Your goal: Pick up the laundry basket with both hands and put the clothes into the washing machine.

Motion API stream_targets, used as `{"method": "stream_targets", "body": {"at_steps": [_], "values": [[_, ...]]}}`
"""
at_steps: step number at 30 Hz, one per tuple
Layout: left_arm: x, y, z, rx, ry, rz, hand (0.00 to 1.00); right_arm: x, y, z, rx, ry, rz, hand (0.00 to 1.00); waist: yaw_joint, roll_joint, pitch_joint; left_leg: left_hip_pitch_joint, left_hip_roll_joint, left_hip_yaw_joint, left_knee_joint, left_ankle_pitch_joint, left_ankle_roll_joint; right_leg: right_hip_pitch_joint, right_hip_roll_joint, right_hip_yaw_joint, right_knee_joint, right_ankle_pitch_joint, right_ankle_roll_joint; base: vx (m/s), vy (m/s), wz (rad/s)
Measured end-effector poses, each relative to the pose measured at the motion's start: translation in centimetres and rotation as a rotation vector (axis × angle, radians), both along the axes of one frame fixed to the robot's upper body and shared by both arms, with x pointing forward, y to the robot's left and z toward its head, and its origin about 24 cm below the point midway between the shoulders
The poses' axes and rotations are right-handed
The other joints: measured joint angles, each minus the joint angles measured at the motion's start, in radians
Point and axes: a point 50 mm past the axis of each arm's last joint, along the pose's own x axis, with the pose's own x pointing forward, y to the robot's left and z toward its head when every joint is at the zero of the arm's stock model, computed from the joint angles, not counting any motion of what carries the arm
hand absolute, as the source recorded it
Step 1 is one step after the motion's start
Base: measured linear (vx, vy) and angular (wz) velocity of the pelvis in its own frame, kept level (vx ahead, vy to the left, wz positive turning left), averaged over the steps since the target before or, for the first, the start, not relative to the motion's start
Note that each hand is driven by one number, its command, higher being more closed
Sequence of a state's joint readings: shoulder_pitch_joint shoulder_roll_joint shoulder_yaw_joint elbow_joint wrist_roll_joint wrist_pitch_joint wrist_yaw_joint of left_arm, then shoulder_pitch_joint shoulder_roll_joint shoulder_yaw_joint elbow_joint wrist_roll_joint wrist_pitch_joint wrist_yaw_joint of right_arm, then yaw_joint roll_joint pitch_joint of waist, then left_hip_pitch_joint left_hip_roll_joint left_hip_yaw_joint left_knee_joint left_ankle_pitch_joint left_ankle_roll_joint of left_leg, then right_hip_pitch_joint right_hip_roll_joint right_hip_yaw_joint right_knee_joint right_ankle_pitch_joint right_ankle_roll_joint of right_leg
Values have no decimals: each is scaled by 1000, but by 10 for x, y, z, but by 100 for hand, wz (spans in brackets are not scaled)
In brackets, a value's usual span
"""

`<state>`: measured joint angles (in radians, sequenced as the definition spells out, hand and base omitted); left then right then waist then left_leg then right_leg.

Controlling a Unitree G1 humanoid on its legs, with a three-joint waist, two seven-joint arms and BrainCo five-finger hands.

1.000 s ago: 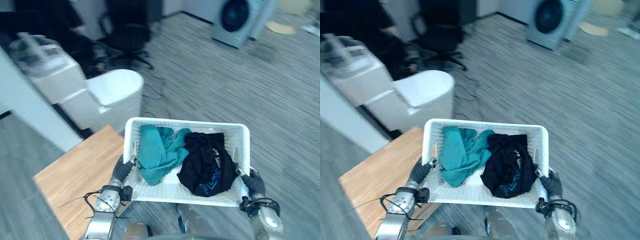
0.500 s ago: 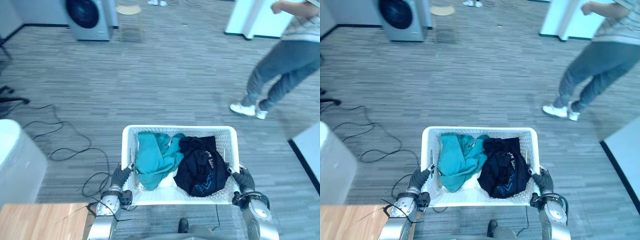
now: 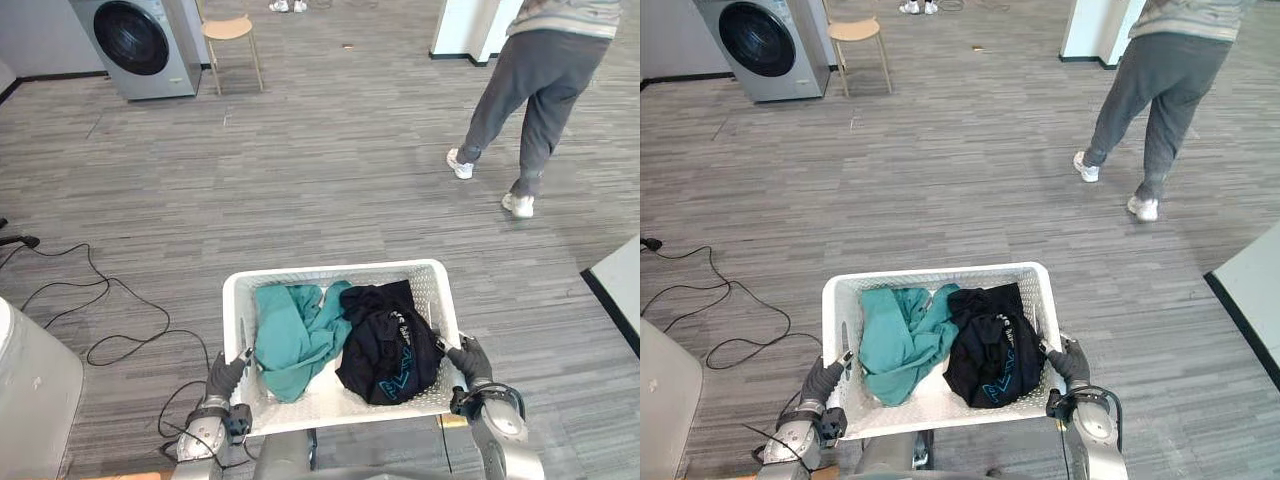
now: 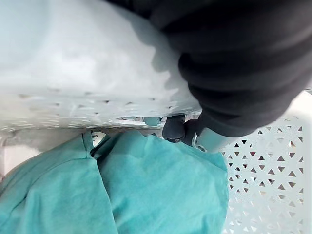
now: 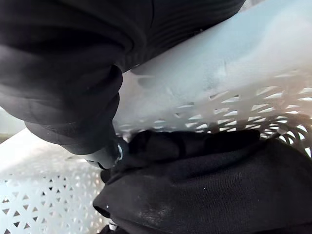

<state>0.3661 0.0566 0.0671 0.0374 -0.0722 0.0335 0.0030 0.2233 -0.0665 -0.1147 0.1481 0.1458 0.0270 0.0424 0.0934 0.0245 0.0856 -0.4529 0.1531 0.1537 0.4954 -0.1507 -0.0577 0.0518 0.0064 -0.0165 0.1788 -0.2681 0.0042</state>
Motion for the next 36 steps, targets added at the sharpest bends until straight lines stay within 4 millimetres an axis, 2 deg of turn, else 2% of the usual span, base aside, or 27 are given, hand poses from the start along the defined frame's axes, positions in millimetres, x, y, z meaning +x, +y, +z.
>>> {"method": "stream_targets", "body": {"at_steps": [1,3,4,5,6,8,10,13,14,16,18,19,20,21,22,23,24,25,26,27,28,29,30,31,32,33,36], "values": [[-2,1,2,7,-7,6,100,0,2,0,3,-4,4,100,-1,-18,-16,13,-29,34,18,16,66,17,-40,0,10,-27,37,459,204,8],[0,2,6,17,-24,20,100,3,3,4,-2,-21,8,100,5,-35,-22,15,-44,79,81,-46,136,4,-80,2,73,-40,66,528,243,-8],[0,3,7,20,-27,25,100,5,3,4,-1,-25,10,100,6,-42,-26,19,-56,91,93,-57,143,-15,-96,4,130,-47,79,544,296,-12],[2,3,10,26,-39,24,100,6,4,6,2,-32,10,100,4,-53,-23,65,-92,101,83,-100,151,-80,-127,9,328,-48,110,525,306,-2],[2,1,15,34,-56,7,100,5,5,5,13,-33,2,100,-4,-65,-13,143,-140,101,56,-159,163,-178,-168,26,608,14,148,528,310,8],[2,3,18,64,-61,-18,100,-4,4,0,30,-21,-19,100,-35,-73,1,270,-192,83,35,-213,186,-279,-180,64,960,97,144,582,226,35],[0,4,21,78,-62,-35,100,-12,6,-4,57,-7,-34,100,-53,-46,6,390,-196,62,-15,-244,185,-371,-146,40,1078,90,134,616,140,31],[7,2,25,86,-84,-58,100,-14,5,1,77,-34,-54,100,-81,-34,2,523,-196,5,-140,-254,165,-533,-157,-101,890,47,92,581,85,38],[10,0,26,82,-93,-71,100,-17,1,0,84,-31,-71,100,-84,-34,3,582,-192,-11,-185,-261,150,-563,-170,-175,735,50,82,743,45,39],[10,0,26,82,-94,-82,100,-20,0,-1,90,-25,-85,100,-85,-33,2,684,-170,-19,-231,-287,102,-529,-129,-284,335,121,62,597,1,20],[9,-1,23,77,-77,-83,100,-23,-1,-4,91,-8,-87,100,-106,-26,-22,729,-143,-80,-196,-303,73,-525,-57,-223,308,277,-36,834,-60,31],[10,-5,21,60,-72,-79,100,-23,-5,-3,75,-6,-86,100,-115,1,-37,716,-108,-127,-117,-294,59,-523,-53,-244,370,219,-69,945,-80,45],[11,-6,21,58,-75,-83,100,-22,-7,-1,71,-13,-84,100,-123,11,-34,691,-101,-144,-48,-275,26,-519,-57,-254,402,181,-73,777,-81,37],[14,-10,22,42,-82,-85,100,-23,-12,1,68,-17,-88,100,-132,36,-19,633,-93,-162,125,-181,11,-484,-59,-273,437,138,-77,763,-84,31],[12,-14,19,23,-72,-83,100,-26,-16,1,59,-12,-89,100,-135,75,-5,553,-69,-160,335,33,-44,-395,-35,-289,403,101,-84,770,-79,14],[9,-14,18,21,-61,-81,100,-29,-15,1,58,-9,-85,100,-128,81,-3,509,-57,-150,427,213,-104,-340,-22,-282,364,75,-82,777,-56,-8],[6,-11,16,23,-53,-85,100,-31,-13,3,58,-16,-78,100,-109,86,5,397,-15,-145,657,273,-118,-228,0,-268,285,29,-55,776,-11,-15],[5,-10,16,24,-52,-80,100,-32,-12,1,66,-9,-83,100,-101,103,20,290,24,-134,842,207,-49,-121,21,-255,233,1,-50,758,13,-15],[2,-8,15,27,-43,-72,100,-32,-10,0,70,-1,-77,100,-92,90,25,237,36,-122,881,165,-3,-77,20,-240,207,-18,-48,725,67,-38],[-2,-5,13,30,-30,-62,100,-32,-7,-1,73,1,-66,100,-58,76,20,143,56,-82,864,71,61,2,6,-202,156,-37,-30,563,82,-50],[-3,-4,13,30,-28,-57,100,-31,-7,-1,73,0,-60,100,-42,69,18,94,63,-64,828,27,68,29,-6,-184,130,-45,-18,696,151,-73],[-3,-3,13,28,-33,-45,100,-27,-5,1,68,-10,-46,100,-18,62,18,2,68,-47,695,-41,67,83,-31,-154,95,-70,9,718,222,-63],[-3,-1,15,26,-45,-36,100,-22,-4,4,65,-25,-32,100,-3,56,19,-49,56,-39,474,-57,52,132,-67,-138,74,-101,48,731,258,-55],[-3,-1,15,26,-51,-34,100,-21,-4,5,65,-28,-31,100,1,52,18,-60,50,-37,340,-52,46,158,-87,-132,69,-122,67,951,389,-46],[-4,-1,15,27,-49,-30,100,-21,-4,2,66,-20,-33,100,9,39,4,-43,27,-26,142,63,34,214,-120,-110,56,-165,105,990,384,-21],[-6,5,13,49,-28,-17,100,-21,2,-9,87,23,-35,100,-8,-38,-36,-26,-28,29,175,-6,74,228,-190,-39,53,-145,85,1004,392,-11],[-5,5,15,58,-36,-8,100,-12,4,-6,82,4,-24,100,-4,-52,-34,-1,-18,63,331,-91,129,195,-199,76,239,29,108,769,362,-27]]}}
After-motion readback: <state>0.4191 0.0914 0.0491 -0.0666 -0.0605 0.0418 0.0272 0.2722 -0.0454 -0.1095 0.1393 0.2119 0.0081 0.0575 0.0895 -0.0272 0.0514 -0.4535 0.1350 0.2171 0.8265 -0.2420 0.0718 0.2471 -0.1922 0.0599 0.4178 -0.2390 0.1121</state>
